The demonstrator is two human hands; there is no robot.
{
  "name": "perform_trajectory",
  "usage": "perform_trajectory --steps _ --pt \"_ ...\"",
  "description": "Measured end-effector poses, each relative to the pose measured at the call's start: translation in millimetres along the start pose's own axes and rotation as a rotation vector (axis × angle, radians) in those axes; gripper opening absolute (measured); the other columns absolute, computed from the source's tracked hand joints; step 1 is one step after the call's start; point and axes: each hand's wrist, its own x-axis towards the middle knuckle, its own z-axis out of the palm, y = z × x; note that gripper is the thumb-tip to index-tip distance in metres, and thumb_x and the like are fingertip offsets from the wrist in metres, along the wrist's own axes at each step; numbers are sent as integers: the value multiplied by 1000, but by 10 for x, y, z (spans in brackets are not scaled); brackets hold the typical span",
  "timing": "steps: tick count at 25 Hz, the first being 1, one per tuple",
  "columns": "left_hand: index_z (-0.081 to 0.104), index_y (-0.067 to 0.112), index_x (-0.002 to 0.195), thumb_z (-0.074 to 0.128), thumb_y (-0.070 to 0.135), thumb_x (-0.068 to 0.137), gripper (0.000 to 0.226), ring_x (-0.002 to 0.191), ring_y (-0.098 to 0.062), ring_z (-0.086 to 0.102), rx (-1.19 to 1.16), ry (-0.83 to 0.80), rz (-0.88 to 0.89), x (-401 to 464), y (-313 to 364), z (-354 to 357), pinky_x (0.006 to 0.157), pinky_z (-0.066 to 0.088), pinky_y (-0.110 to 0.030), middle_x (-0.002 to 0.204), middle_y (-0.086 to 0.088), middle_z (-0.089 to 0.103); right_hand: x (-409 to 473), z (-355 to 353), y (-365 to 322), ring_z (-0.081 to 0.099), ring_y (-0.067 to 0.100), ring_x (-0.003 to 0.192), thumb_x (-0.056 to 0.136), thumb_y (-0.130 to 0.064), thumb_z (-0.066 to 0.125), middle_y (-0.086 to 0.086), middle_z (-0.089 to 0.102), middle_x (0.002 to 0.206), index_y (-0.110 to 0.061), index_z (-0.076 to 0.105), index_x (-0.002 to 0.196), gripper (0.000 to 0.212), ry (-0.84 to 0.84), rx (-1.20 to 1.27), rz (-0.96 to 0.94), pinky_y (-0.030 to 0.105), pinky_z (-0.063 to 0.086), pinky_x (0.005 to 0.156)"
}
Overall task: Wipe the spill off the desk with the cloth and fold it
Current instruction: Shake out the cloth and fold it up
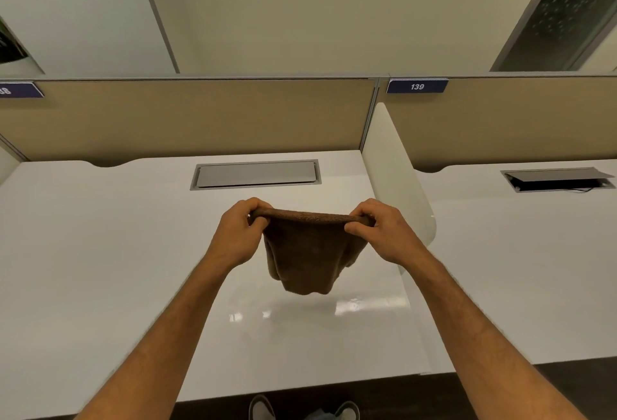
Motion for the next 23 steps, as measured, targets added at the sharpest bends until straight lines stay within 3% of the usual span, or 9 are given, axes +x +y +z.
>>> perform_trajectory --steps 3,6,11,14,16,19,21,23 --pt "67 25 112 65 10 101 18 89 -13 65 -2 13 13 19 51 -97 74 50 -16 102 3 67 -36 -41 0 63 10 85 95 -31 70 -13 67 86 -29 71 93 2 22 38 10 18 48 73" --pt "67 19 121 62 11 103 21 95 -16 63 96 -7 36 18 64 -112 88 51 -25 108 0 65 -76 -28 16 62 10 86 94 -26 72 -8 66 90 -23 73 98 6 36 24 2 20 49 78" --pt "61 17 108 53 19 108 9 101 -17 56 159 18 112 -17 56 -66 89 46 -26 111 0 55 -127 -96 -47 61 14 91 96 -26 69 -6 62 96 -23 67 91 6 23 71 -28 21 49 77" --pt "55 23 103 40 24 112 17 91 -14 58 -42 -24 90 -16 37 -82 80 48 -24 97 2 59 -139 -218 -155 64 12 88 101 -33 59 -8 66 89 -23 65 94 14 -67 257 8 25 51 77" --pt "55 26 99 37 34 111 23 89 -16 57 -353 -50 39 1 73 -83 80 52 -27 94 2 59 -125 -275 -304 66 10 84 103 -35 54 -12 67 82 -25 66 95 18 -58 398 12 24 54 74" --pt "62 24 114 42 49 103 35 102 -21 65 -830 -176 -59 -35 127 69 77 55 -33 115 -2 72 -48 -329 -550 68 16 91 104 -30 52 -5 71 91 -24 67 99 17 -38 654 -15 28 60 81" --pt "59 29 134 57 59 92 52 112 -26 68 -848 -308 -95 -177 79 296 86 57 -41 129 -7 71 -16 -351 -677 68 19 97 105 -28 51 2 70 98 -22 67 100 18 -70 736 -47 31 60 88" --pt "52 31 146 81 63 72 86 113 -24 68 -771 -443 -97 -344 20 532 93 54 -41 128 -7 72 -10 -373 -737 67 20 101 105 -27 49 5 69 102 -22 66 101 18 -106 764 -63 32 59 90"
